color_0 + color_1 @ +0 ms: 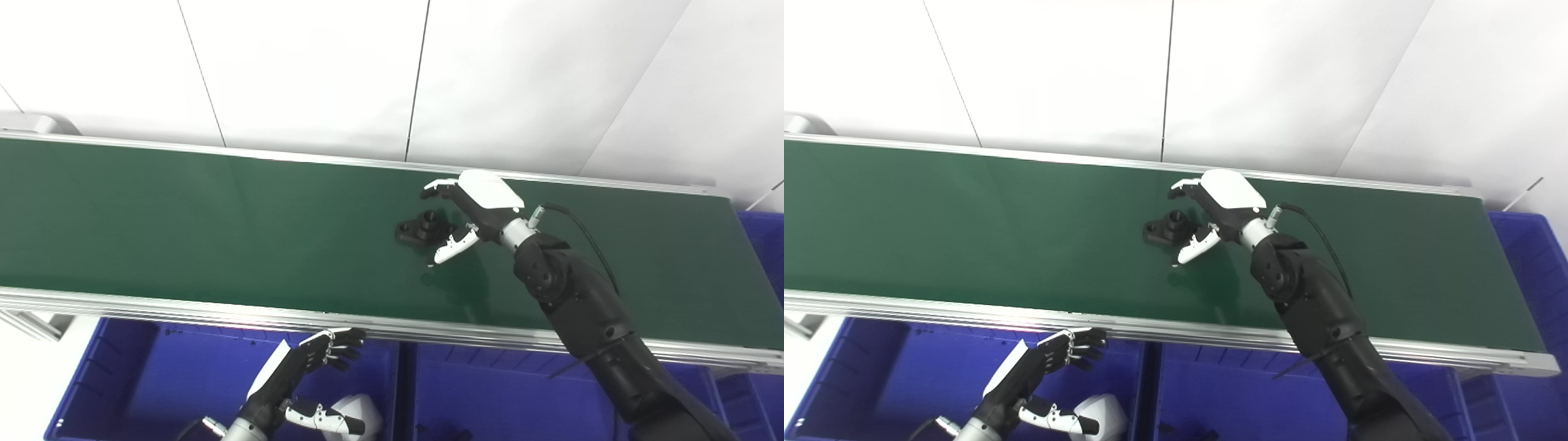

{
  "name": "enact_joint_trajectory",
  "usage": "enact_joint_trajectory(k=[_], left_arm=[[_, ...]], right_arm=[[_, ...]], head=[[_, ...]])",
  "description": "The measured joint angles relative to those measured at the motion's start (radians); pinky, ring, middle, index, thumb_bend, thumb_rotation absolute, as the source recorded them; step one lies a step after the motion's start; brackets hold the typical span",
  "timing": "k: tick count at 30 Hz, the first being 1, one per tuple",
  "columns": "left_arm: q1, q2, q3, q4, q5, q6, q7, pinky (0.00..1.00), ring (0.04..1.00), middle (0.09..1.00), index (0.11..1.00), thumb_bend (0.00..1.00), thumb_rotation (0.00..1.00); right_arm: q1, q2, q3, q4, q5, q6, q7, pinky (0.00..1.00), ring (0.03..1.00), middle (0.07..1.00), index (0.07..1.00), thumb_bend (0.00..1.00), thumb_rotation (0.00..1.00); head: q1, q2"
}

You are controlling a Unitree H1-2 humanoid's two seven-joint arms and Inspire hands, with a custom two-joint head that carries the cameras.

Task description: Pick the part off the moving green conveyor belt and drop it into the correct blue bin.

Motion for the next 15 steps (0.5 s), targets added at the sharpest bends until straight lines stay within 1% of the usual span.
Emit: enact_joint_trajectory(k=[2,7,9,11,12,13,14,15], left_arm=[[0.0,0.0,0.0,0.0,0.0,0.0,0.0,0.64,0.715,0.775,0.77,0.84,0.13],[0.0,0.0,-0.003,0.0,-0.001,0.0,0.0,0.64,0.712,0.774,0.769,0.84,0.13],[0.0,0.001,-0.002,-0.001,-0.007,0.0,0.0,0.64,0.714,0.775,0.768,0.84,0.12],[0.0,0.001,0.0,-0.001,-0.01,0.0,0.0,0.64,0.713,0.772,0.767,0.84,0.13],[0.0,0.001,0.0,-0.002,-0.01,0.0,0.0,0.64,0.711,0.77,0.767,0.84,0.13],[0.0,0.001,0.0,-0.003,-0.01,0.0,0.0,0.64,0.711,0.771,0.769,0.84,0.12],[0.0,0.001,0.0,-0.004,-0.01,0.0,0.0,0.64,0.713,0.773,0.772,0.83,0.12],[0.0,0.001,-0.001,-0.007,-0.01,0.0,0.0,0.65,0.714,0.773,0.773,0.83,0.12]], right_arm=[[0.0,-0.001,0.002,0.006,0.002,0.0,0.0,0.64,0.75,0.755,0.745,0.91,0.24],[-0.002,-0.013,0.002,0.026,0.017,-0.001,-0.009,0.62,0.721,0.736,0.729,0.88,0.25],[-0.002,-0.019,0.002,0.025,0.022,-0.002,-0.008,0.6,0.7,0.734,0.729,0.86,0.23],[-0.002,-0.024,0.003,0.022,0.023,-0.002,-0.005,0.57,0.669,0.729,0.727,0.84,0.2],[-0.002,-0.026,0.003,0.02,0.024,-0.002,-0.004,0.53,0.64,0.71,0.722,0.84,0.19],[-0.002,-0.027,0.003,0.019,0.025,-0.002,-0.002,0.47,0.569,0.659,0.716,0.82,0.16],[-0.002,-0.027,0.003,0.018,0.026,-0.002,0.0,0.42,0.517,0.623,0.705,0.8,0.13],[-0.002,-0.027,0.003,0.017,0.026,-0.002,0.003,0.41,0.512,0.62,0.703,0.79,0.12]], head=[[0.0,0.0],[-0.002,0.005],[-0.003,0.006],[-0.002,0.011],[-0.002,0.011],[-0.003,0.012],[-0.003,0.014],[-0.003,0.014]])
